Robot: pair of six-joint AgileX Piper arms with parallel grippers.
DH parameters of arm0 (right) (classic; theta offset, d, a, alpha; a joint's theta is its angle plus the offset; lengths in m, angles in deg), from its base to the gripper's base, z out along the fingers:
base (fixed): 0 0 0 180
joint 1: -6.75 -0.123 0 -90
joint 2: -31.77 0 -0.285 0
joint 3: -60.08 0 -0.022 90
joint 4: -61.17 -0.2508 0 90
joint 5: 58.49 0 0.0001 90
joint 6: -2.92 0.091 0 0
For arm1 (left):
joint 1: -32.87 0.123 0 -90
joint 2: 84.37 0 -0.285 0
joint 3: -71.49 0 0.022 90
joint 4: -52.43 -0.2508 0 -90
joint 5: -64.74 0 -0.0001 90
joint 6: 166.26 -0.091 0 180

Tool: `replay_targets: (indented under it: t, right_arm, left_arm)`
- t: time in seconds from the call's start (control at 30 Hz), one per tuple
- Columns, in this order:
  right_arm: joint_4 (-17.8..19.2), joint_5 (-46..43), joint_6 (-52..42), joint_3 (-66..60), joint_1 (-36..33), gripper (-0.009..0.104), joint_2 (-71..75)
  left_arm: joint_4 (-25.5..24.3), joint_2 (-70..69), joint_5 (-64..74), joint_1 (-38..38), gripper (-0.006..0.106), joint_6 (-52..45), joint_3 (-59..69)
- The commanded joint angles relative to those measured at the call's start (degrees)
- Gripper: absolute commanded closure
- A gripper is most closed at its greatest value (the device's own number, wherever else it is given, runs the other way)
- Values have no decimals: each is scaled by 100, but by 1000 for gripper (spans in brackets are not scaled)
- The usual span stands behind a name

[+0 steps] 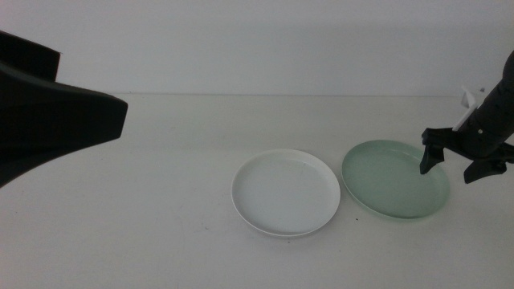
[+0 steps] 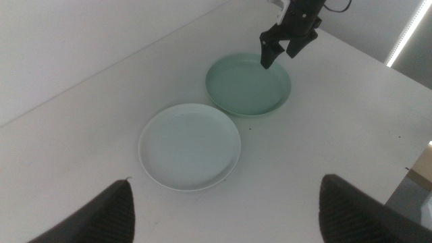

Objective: Stack the three bowls on top of each other.

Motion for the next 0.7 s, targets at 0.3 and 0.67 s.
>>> replay_targets:
  t: [0.3,0.67]
  right_arm:
    - [72,-35,-54,41,52,56,-504]
    - [1115,143,299,-116,232,98,231]
  left_arm:
    - [29,-12,-69,19,7,-6,20]
    - [29,-12,-69,19,7,-6,20]
